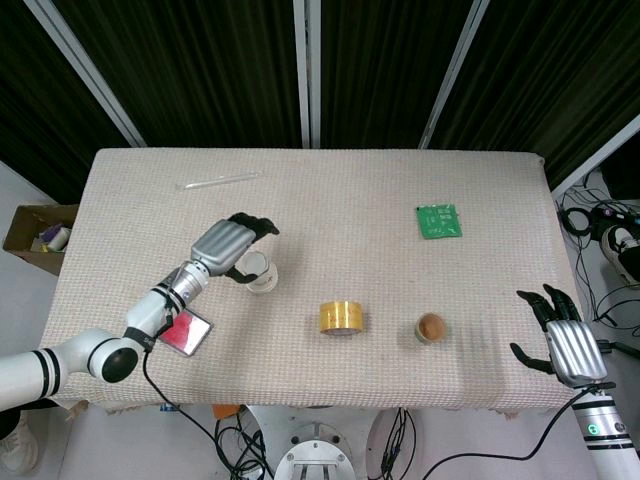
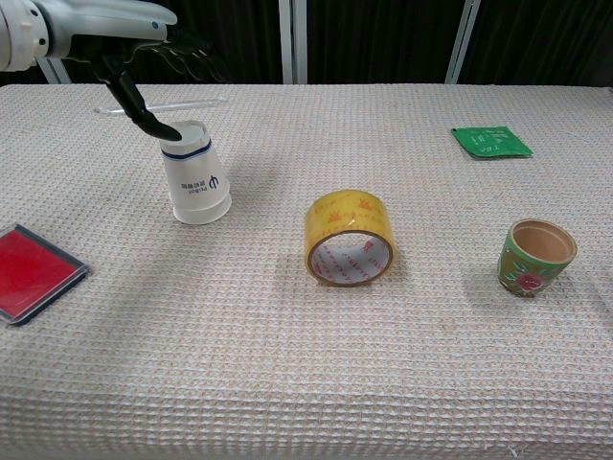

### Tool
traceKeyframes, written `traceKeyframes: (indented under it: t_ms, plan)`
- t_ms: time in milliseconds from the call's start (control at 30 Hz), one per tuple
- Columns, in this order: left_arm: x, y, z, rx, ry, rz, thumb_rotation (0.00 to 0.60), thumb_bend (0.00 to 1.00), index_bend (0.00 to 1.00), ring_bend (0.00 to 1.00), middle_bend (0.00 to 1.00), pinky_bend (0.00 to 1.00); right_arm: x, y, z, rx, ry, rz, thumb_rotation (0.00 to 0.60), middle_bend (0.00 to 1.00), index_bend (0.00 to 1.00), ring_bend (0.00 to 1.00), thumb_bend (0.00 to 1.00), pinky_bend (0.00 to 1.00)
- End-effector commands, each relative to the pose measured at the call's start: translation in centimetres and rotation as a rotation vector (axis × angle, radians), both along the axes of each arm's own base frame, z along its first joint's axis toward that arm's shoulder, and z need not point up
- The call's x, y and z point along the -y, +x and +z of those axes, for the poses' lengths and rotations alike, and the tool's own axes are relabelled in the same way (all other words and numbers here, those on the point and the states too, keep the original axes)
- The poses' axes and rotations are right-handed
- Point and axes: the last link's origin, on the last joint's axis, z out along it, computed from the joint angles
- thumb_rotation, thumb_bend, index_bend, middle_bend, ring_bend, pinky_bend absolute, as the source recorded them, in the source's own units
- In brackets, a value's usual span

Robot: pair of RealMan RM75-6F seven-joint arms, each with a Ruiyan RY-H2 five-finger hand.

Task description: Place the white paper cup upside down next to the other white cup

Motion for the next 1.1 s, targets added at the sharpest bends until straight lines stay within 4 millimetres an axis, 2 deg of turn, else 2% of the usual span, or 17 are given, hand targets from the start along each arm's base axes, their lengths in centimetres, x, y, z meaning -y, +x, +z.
traceKeyframes:
  t_ms: [33,233,533,1100]
  plan:
    - [0.14,0.02,-0.19,-0.02,-0.011,0.005,0.6,0.21,0.2,0.15,0.13,0.14,0.09,-0.09,-0.22,0.004,0.006,-0.002,0.6,0.2,0.16,0.0,0.19,0.11]
    - [0.41,-0.07,-0.31,-0.043,-0.028,0.024,0.6,0.22,0.24,0.15,0.13,0.14,0.01,-0.3,-0.44,0.005,0.014,-0.005,0.6,0.2,0.16,0.0,0.19,0.11]
    - [0.16,-0.47,-0.28,-0.059,-0.027,0.057,0.6,0.3,0.28,0.15,0.13,0.14,-0.26,-0.55,-0.24,0.008,0.006,-0.009,0.6,0.2,0.16,0.0,0.19,0.11]
    - [0.05,-0.88,-0.72,-0.071,-0.04,0.082,0.6,0.31,0.29,0.15,0.13,0.14,-0.34,-0.61,-0.09,0.006,0.0,-0.014,0.6,0.2,0.16,0.0,0.19,0.11]
